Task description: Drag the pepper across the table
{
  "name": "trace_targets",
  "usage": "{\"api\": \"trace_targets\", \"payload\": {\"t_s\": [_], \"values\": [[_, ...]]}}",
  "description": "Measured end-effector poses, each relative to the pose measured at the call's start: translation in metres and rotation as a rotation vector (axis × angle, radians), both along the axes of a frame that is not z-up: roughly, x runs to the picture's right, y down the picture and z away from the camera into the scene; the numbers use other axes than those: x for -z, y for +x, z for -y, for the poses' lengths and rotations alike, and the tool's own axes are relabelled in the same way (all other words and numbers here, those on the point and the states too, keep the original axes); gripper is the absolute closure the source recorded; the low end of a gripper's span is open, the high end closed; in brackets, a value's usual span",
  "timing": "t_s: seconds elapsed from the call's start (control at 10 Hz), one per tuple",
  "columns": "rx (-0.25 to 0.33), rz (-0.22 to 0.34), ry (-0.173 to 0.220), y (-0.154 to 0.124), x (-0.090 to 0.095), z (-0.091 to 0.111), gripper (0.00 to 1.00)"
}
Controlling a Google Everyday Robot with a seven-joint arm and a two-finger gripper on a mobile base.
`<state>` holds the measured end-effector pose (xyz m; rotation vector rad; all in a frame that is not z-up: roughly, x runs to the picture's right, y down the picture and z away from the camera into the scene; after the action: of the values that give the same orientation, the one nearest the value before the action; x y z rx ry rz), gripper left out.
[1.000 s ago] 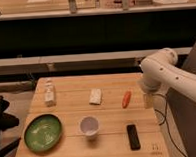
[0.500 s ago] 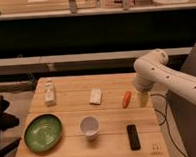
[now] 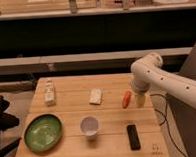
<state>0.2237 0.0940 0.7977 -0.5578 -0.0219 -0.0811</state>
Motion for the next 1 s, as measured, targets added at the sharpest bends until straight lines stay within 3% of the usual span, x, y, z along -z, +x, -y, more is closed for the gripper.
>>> {"api": "trace_targets", "payload": {"t_s": [0.4, 1.0], "values": [[0.0, 0.011, -0.014, 0.004, -0.021, -0.011, 0.2], [0.054, 0.034, -0.035, 0.0, -0.049, -0.018, 0.2]]}}
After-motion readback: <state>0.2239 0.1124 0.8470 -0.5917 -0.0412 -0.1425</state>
